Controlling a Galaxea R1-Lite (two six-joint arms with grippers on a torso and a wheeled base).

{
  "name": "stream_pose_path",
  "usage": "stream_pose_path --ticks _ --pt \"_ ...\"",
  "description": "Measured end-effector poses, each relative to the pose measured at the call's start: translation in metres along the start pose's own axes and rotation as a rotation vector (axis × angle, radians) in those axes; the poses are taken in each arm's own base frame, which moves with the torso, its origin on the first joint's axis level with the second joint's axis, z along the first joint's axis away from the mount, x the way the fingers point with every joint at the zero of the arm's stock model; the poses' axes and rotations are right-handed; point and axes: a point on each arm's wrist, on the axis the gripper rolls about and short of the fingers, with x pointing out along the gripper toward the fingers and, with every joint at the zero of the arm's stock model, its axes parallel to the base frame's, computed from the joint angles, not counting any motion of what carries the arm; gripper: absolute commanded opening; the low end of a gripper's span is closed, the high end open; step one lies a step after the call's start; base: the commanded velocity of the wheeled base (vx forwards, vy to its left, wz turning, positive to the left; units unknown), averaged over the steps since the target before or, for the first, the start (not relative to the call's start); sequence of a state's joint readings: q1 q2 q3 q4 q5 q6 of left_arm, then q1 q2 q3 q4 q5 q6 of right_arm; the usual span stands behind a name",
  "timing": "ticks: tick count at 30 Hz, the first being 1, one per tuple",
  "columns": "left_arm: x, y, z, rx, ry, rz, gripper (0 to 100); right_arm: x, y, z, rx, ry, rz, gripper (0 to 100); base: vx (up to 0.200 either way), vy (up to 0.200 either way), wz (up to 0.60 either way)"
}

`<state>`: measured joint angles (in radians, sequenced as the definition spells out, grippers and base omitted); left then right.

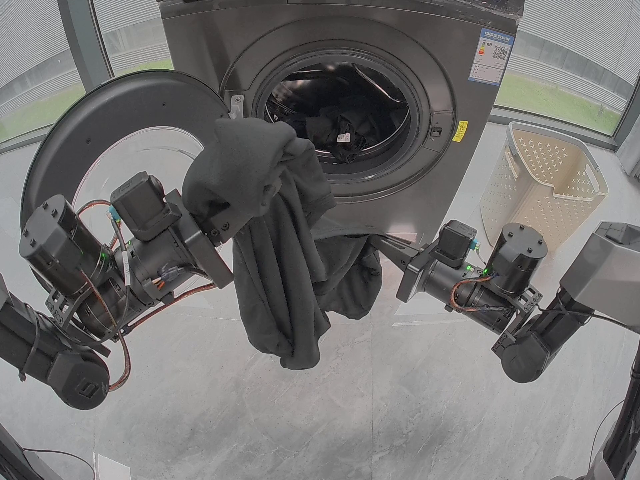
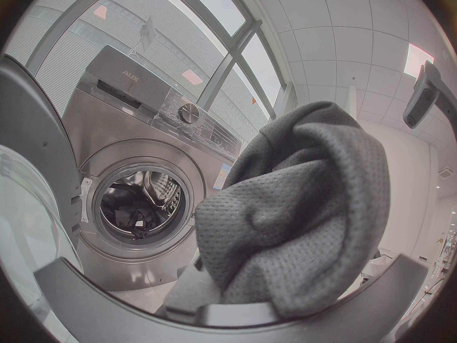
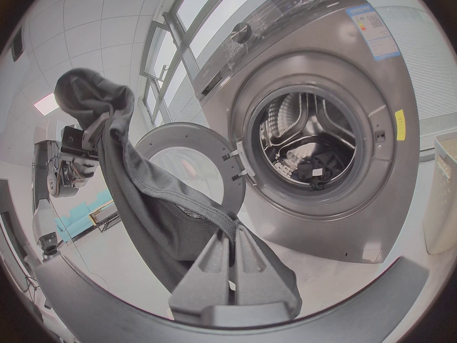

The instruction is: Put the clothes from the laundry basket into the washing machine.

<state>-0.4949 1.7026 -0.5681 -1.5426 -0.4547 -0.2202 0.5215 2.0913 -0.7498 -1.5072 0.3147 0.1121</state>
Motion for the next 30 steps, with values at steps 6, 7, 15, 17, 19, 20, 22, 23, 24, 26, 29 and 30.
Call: stream_pose_path --ticks 6,7,15,17,19,20,22,23,24,26,29,30 --pt "-0.001 0.005 0.002 0.006 -0.006 0.019 0 -0.01 -0.006 0.014 -0.013 -0.025 -0.058 0 0.0 0.0 0.0" --pt "-0.002 0.006 0.002 0.008 -0.007 0.024 0 -0.014 -0.007 0.018 -0.017 -0.031 -0.067 0 0.0 0.0 0.0" --pt "-0.006 0.013 0.003 0.014 -0.004 0.057 0 -0.042 -0.002 0.063 -0.045 -0.13 -0.165 0 0.0 0.0 0.0" --pt "-0.007 0.013 0.002 0.015 0.001 0.062 0 -0.049 0.0 0.074 -0.049 -0.158 -0.185 0 0.0 0.0 0.0" --pt "-0.01 0.013 -0.001 0.012 0.013 0.068 0 -0.054 0.002 0.084 -0.053 -0.183 -0.203 0 0.0 0.0 0.0" --pt "-0.011 0.013 -0.002 0.009 0.019 0.069 0 -0.055 0.003 0.087 -0.054 -0.191 -0.211 0 0.0 0.0 0.0" --pt "-0.014 0.013 -0.005 0.002 0.033 0.076 0 -0.06 0.004 0.1 -0.061 -0.229 -0.23 0 0.0 0.0 0.0" --pt "-0.015 0.013 -0.006 0.001 0.037 0.078 0 -0.061 0.005 0.103 -0.064 -0.243 -0.23 0 0.0 0.0 0.0" --pt "-0.015 0.013 -0.006 0.001 0.039 0.078 0 -0.061 0.006 0.105 -0.065 -0.249 -0.23 0 0.0 0.0 0.0" --pt "-0.016 0.013 -0.008 0.001 0.046 0.08 0 -0.062 0.007 0.109 -0.069 -0.268 -0.229 0 0.0 0.0 0.0" --pt "-0.019 0.012 -0.011 -0.003 0.062 0.083 0 -0.063 0.008 0.116 -0.075 -0.292 -0.226 0 0.0 0.0 0.0" --pt "-0.02 0.012 -0.013 -0.006 0.07 0.085 0 -0.063 0.008 0.117 -0.076 -0.297 -0.224 0 0.0 0.0 0.0"
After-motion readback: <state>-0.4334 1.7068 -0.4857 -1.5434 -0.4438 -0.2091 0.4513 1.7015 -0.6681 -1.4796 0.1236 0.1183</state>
